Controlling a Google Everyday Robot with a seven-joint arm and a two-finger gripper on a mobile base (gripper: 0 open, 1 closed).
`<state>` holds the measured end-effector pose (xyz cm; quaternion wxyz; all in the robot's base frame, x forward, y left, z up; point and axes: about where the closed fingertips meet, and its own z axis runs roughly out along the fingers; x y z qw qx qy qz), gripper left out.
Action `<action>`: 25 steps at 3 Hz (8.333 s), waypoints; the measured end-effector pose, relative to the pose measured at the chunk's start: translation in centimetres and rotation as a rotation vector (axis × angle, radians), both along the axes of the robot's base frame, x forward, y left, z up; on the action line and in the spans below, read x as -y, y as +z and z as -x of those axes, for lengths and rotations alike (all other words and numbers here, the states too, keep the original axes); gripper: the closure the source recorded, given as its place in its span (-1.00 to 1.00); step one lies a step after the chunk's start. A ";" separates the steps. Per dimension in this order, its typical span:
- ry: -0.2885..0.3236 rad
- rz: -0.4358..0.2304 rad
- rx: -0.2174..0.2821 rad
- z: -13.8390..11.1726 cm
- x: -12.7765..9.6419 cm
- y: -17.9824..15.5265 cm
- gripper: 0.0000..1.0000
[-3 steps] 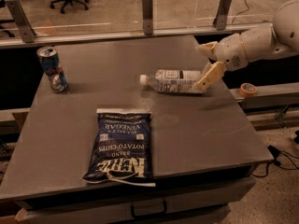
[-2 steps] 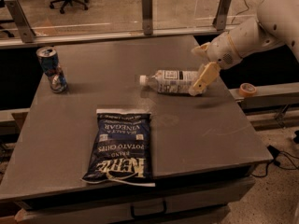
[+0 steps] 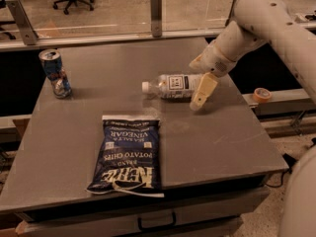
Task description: Place blue plastic bottle upright
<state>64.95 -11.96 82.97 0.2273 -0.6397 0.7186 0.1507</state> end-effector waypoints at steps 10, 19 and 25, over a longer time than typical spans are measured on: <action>0.096 0.262 -0.074 -0.8 -7.8 1.6 0.45; -0.012 -0.876 0.366 4.2 -4.3 17.0 1.00; -0.264 -1.301 0.301 4.7 2.4 11.9 1.00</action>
Offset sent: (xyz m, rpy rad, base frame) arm 0.0122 0.0544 -0.0032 -0.2864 0.0472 0.1319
